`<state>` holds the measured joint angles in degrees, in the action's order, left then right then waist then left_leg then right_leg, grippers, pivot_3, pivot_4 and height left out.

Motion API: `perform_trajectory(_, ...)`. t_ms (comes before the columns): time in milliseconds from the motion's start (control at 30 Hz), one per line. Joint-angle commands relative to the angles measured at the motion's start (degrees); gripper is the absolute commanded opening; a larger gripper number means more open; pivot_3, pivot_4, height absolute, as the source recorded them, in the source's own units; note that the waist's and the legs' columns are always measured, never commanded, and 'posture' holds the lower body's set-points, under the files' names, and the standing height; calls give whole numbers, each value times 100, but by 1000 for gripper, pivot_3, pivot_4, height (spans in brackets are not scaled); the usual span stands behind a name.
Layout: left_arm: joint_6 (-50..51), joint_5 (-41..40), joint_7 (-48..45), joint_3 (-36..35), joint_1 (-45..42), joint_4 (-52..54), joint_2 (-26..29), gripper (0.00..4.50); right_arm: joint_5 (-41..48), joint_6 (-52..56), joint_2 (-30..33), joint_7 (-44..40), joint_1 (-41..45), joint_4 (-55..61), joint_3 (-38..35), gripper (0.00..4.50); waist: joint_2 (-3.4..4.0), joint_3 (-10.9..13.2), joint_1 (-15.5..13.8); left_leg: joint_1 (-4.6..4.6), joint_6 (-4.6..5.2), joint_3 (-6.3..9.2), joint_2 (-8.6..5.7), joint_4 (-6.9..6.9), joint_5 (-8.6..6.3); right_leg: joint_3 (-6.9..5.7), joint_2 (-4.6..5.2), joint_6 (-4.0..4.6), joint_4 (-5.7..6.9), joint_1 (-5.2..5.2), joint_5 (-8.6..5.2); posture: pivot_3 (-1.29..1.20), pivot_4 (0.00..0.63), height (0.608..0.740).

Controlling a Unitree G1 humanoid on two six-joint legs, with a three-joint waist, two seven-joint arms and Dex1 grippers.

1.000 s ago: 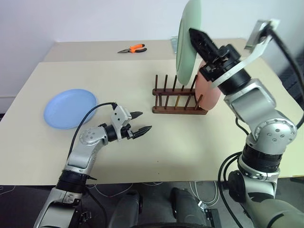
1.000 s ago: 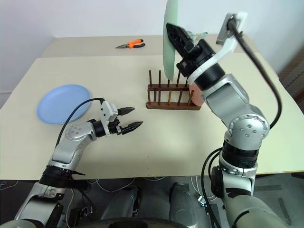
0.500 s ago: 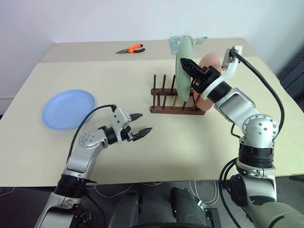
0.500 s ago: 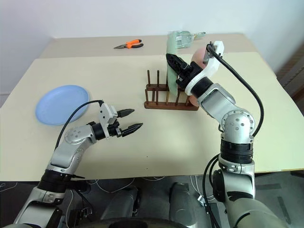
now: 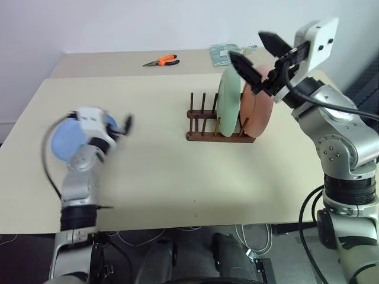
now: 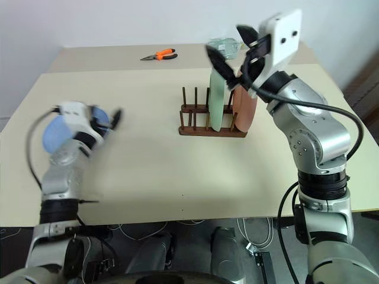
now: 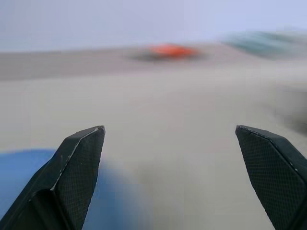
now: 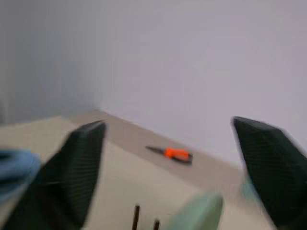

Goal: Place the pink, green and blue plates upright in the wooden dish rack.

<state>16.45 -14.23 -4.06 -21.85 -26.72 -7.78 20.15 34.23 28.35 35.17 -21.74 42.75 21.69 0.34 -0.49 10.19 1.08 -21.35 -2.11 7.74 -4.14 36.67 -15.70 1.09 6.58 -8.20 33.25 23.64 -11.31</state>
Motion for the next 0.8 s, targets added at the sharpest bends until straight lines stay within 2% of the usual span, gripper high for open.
perform_trajectory(33, 630, 32, 1477, -861, -65, 327, -107, 4500, -577, -326, 5, -584, -53, 425, 662, 4413, -10, -6, -6, 1, -1, 0, -1, -3, 0, 0, 1, -2, -1, -1, -1, 0, 150, 740)
perform_trajectory(133, 1187, -127, 1974, -1191, -48, 722, -193, 4500, -798, -448, -269, -765, -236, 407, 990, 4413, -39, 0, -48, -2, -5, 0, -5, -3, 3, 0, 6, -1, -2, -1, 0, 0, 150, 740)
perform_trajectory(333, 2647, -1192, 2776, -2155, -150, 1291, -825, 4500, -1348, -745, -677, -1045, -565, 193, 1406, 4413, -64, -2, -88, -7, -14, 13, -12, 5, 7, -3, 8, 19, -1, -7, 12, 0, 150, 740)
perform_trajectory(433, 2938, -2032, 3137, -2782, -360, 1260, -1253, 3616, -1564, -820, -771, -1106, -636, 100, 1441, 4500, -67, -2, -73, -6, -16, 16, -11, 5, 7, -7, 8, 19, 1, -6, 12, 0, 150, 740)
perform_trajectory(567, 2906, -2465, 3307, -2963, -549, 1118, -1383, 1595, -1721, -783, -872, -1131, -664, 21, 1368, 4500, -73, 2, -54, -3, -20, 16, -11, 3, 10, -8, 6, 20, 6, -4, 12, 0, 150, 740)
perform_trajectory(633, 2765, -2559, 2972, -2708, -618, 1136, -1288, 684, -1658, -628, -904, -1157, -665, 14, 1286, 4500, -84, 7, -59, -4, -22, 16, -12, 3, 11, -7, 6, 20, 6, -5, 12, 0, 150, 740)
perform_trajectory(667, 2622, -2517, 2623, -2416, -642, 1240, -1192, 90, -1653, -571, -899, -1189, -659, 19, 1271, 4500, -92, 7, -60, -4, -24, 16, -12, 3, 11, -8, 5, 20, 6, -5, 12, 0, 150, 740)
perform_trajectory(800, 2093, -2107, 1344, -1111, -733, 1720, -765, 35, -2024, -662, -849, -1272, -533, 55, 1461, 4500, -103, 10, -64, -8, -28, 16, -12, 3, 14, -9, 4, 24, 3, -4, 14, 0, 150, 740)
